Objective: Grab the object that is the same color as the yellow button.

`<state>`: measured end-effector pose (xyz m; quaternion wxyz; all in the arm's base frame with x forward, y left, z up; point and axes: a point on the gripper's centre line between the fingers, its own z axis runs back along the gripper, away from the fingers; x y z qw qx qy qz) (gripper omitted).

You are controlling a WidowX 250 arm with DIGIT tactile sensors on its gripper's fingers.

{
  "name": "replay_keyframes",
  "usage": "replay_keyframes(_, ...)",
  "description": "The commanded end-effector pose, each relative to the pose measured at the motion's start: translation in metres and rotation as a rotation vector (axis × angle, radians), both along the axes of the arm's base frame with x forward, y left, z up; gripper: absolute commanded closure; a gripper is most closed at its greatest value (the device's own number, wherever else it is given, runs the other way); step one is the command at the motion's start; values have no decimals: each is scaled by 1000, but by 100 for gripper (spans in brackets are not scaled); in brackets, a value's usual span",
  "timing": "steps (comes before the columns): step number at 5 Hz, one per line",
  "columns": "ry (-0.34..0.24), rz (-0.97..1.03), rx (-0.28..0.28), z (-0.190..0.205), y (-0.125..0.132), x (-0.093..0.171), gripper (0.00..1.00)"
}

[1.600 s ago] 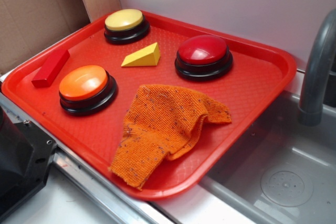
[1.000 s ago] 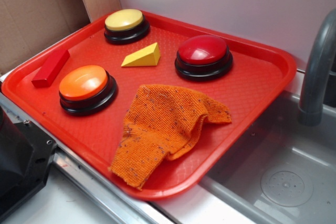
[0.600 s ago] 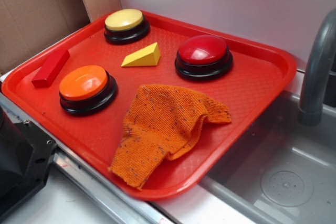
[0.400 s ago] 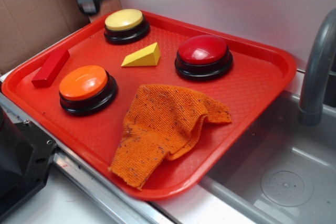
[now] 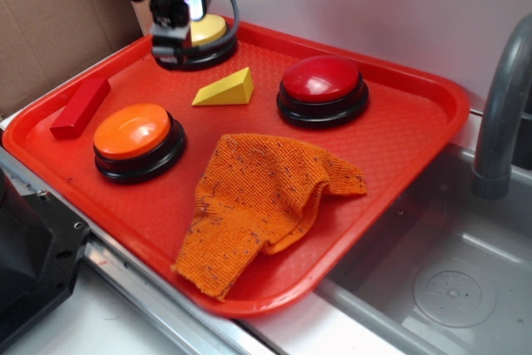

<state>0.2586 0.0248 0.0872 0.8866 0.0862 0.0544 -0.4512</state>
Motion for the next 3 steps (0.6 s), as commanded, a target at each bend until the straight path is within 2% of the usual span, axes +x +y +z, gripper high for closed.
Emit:
replay_keyframes(1, -65, 65, -44, -16, 8, 32, 0)
replay_keyframes(2, -18, 66, -92, -38, 7, 33, 0)
replay_keyframes(3, 16, 38, -141, -49, -8, 30, 0)
